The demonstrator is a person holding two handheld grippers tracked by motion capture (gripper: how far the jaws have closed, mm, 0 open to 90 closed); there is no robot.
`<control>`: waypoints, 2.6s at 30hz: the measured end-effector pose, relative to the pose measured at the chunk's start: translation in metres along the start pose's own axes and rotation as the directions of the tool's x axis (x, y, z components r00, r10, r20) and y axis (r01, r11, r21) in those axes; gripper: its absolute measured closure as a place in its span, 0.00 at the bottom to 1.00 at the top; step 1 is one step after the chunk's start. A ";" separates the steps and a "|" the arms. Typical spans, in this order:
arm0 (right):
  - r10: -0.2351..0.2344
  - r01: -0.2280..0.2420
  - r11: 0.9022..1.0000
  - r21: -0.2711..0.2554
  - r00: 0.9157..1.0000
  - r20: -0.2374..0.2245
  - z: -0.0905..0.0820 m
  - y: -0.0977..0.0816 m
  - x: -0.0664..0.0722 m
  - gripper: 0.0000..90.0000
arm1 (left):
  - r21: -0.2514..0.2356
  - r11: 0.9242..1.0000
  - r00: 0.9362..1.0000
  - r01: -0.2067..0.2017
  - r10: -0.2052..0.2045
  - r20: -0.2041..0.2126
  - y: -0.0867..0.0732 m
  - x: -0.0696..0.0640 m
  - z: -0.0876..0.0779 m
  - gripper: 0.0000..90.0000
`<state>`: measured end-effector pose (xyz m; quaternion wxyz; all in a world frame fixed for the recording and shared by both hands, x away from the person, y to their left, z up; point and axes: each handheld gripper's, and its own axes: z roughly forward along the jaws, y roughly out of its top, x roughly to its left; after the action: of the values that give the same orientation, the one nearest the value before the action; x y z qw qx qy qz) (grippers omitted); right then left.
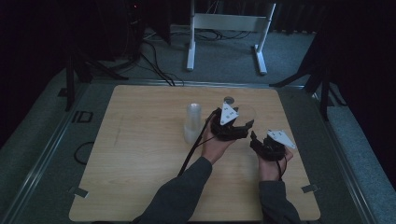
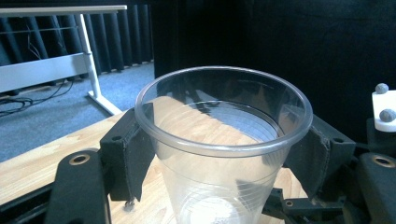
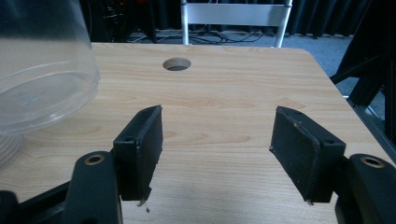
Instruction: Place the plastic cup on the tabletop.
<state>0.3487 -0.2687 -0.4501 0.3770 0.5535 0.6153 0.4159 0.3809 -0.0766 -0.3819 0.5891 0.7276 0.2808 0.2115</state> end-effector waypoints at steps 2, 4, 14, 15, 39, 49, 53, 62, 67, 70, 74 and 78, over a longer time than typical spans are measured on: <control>-0.001 0.001 1.000 0.000 1.000 -0.001 0.000 0.000 0.000 0.38 | -0.002 1.000 1.000 -0.002 0.002 -0.001 -0.002 -0.001 -0.001 0.32; -0.001 0.001 1.000 0.002 1.000 -0.002 0.000 0.000 0.000 0.38 | -0.005 1.000 1.000 -0.010 0.010 -0.005 -0.005 -0.001 -0.002 0.32; -0.001 0.001 1.000 0.001 1.000 0.002 0.000 0.000 0.000 0.37 | -0.014 1.000 1.000 -0.003 0.003 -0.013 -0.014 0.000 -0.006 0.32; -0.001 0.001 1.000 0.001 1.000 0.001 0.000 0.000 0.000 0.37 | -0.015 1.000 1.000 -0.002 0.002 -0.014 -0.015 0.000 -0.006 0.32; 0.007 -0.007 1.000 0.003 1.000 0.005 -0.001 -0.002 -0.003 0.37 | -0.017 1.000 1.000 0.022 -0.022 -0.021 -0.035 0.007 -0.013 0.32; 0.012 -0.012 1.000 0.003 1.000 0.007 -0.001 -0.002 -0.005 0.37 | -0.010 1.000 1.000 0.026 -0.026 -0.016 -0.043 0.006 -0.013 0.32; 0.010 -0.010 1.000 0.003 1.000 0.008 -0.001 -0.002 -0.005 0.37 | -0.005 1.000 1.000 0.025 -0.025 -0.017 -0.048 0.006 -0.013 0.32; 0.011 -0.011 1.000 0.003 1.000 0.009 -0.001 -0.002 -0.005 0.37 | 0.013 1.000 1.000 0.027 -0.027 -0.015 -0.059 0.003 -0.013 0.32; 0.012 -0.012 1.000 0.003 1.000 0.009 -0.001 -0.002 -0.005 0.37 | 0.018 0.999 0.999 0.035 -0.035 -0.010 -0.065 0.002 -0.013 0.32; 0.010 -0.010 1.000 0.002 1.000 0.010 -0.001 -0.002 -0.005 0.37 | 0.022 0.999 0.999 0.036 -0.036 -0.009 -0.069 0.002 -0.013 0.32; 0.010 -0.010 1.000 0.002 1.000 0.010 -0.001 -0.002 -0.005 0.37 | 0.024 0.999 0.999 0.040 -0.040 -0.012 -0.073 0.003 -0.013 0.32; 0.010 -0.010 1.000 0.002 1.000 0.010 -0.002 -0.003 -0.005 0.37 | 0.031 0.999 0.999 0.042 -0.042 -0.013 -0.078 0.002 -0.013 0.32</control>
<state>0.3469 -0.2743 -0.4518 0.3776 0.5591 0.6109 0.4144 0.3623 -0.0540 -0.4554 0.5804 0.7292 0.3028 0.1991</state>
